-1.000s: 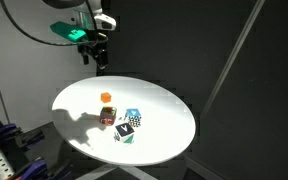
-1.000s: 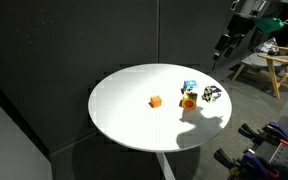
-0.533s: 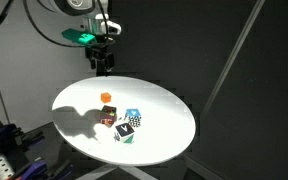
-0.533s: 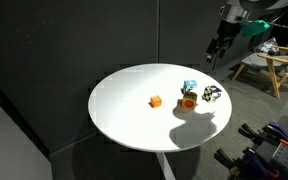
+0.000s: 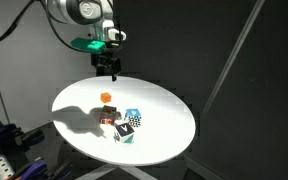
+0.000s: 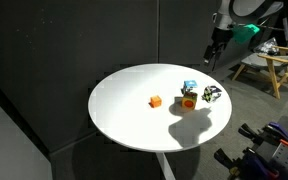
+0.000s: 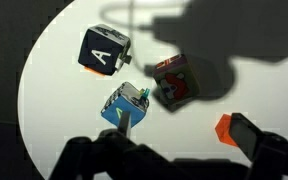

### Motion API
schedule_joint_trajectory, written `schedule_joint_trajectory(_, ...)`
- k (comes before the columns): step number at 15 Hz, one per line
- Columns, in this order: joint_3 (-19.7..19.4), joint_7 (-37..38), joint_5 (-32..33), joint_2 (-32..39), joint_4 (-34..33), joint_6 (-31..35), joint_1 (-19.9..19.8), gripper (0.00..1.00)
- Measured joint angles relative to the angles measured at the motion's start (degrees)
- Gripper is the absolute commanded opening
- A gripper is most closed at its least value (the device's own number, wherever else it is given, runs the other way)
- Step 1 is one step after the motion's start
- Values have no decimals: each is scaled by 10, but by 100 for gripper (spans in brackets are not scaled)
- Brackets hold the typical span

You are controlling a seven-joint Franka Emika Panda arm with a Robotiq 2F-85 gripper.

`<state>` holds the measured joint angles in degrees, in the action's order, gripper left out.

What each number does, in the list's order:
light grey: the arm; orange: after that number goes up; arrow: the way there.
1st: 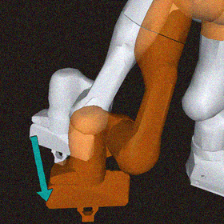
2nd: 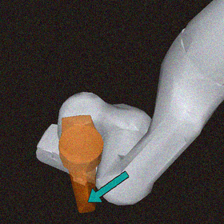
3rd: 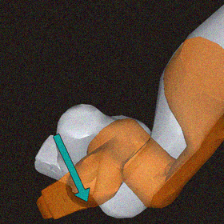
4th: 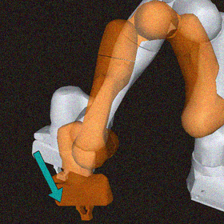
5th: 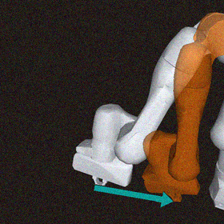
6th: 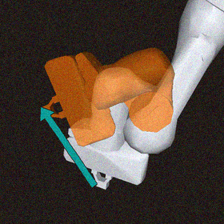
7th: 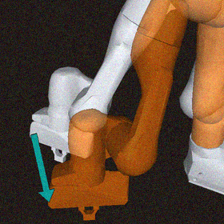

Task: Pick up the block with a house image and move it to the left on the table

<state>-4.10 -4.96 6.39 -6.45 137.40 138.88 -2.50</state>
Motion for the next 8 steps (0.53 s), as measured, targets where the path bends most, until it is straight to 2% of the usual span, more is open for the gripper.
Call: schedule_joint_trajectory(8,6,-12,56,66,-5,63,1,100)
